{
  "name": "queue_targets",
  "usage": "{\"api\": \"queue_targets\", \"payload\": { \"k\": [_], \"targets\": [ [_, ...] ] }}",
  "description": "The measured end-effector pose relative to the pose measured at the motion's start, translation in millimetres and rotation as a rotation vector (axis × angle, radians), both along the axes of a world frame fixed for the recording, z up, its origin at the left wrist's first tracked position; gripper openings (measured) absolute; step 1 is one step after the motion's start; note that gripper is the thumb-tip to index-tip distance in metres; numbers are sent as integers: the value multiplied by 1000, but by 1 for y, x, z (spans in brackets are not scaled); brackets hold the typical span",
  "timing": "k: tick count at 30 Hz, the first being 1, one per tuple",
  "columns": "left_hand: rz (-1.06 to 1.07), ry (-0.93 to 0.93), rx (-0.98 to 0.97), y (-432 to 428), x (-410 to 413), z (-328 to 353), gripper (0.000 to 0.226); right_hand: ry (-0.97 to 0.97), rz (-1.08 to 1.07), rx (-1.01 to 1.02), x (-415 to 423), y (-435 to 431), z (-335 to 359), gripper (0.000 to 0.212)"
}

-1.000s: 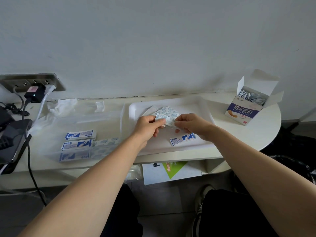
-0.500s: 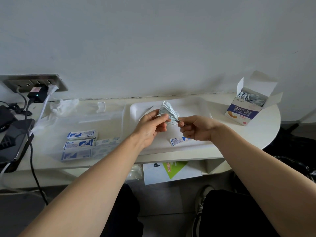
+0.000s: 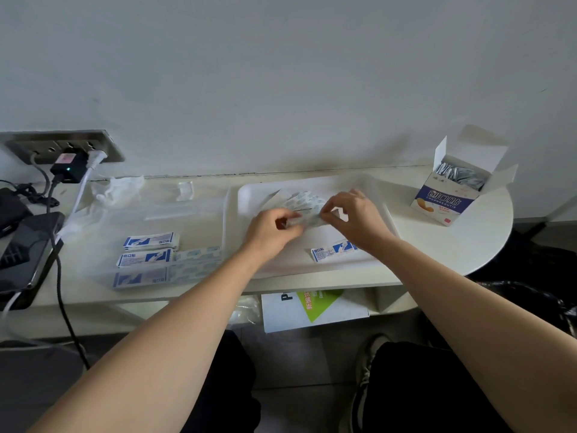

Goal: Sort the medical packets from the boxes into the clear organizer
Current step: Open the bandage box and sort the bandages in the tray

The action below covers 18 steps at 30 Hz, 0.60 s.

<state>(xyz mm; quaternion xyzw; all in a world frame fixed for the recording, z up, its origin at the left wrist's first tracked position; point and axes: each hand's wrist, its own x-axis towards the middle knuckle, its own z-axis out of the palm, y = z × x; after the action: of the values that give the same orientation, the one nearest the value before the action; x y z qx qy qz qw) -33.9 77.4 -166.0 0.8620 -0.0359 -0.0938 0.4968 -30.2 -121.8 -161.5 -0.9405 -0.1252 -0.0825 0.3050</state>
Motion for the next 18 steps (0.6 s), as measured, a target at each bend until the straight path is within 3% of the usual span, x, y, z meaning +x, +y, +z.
{"api": "queue_targets", "payload": {
  "k": [3, 7, 12, 18],
  "targets": [
    [-80, -66, 337, -3, -3, -6, 33, 64, 61, -56, -4, 0, -13, 8],
    [-34, -93, 323, -9, -3, -6, 33, 192, 25, -16, -6, -5, -14, 19],
    [-51, -94, 348, -17, -6, -3, 30, 268, 11, 44, -7, 0, -8, 10],
    [51, -230, 266, -13, -5, 39, 17, 214, 2, 205, 3, 7, 30, 5]
  ]
}}
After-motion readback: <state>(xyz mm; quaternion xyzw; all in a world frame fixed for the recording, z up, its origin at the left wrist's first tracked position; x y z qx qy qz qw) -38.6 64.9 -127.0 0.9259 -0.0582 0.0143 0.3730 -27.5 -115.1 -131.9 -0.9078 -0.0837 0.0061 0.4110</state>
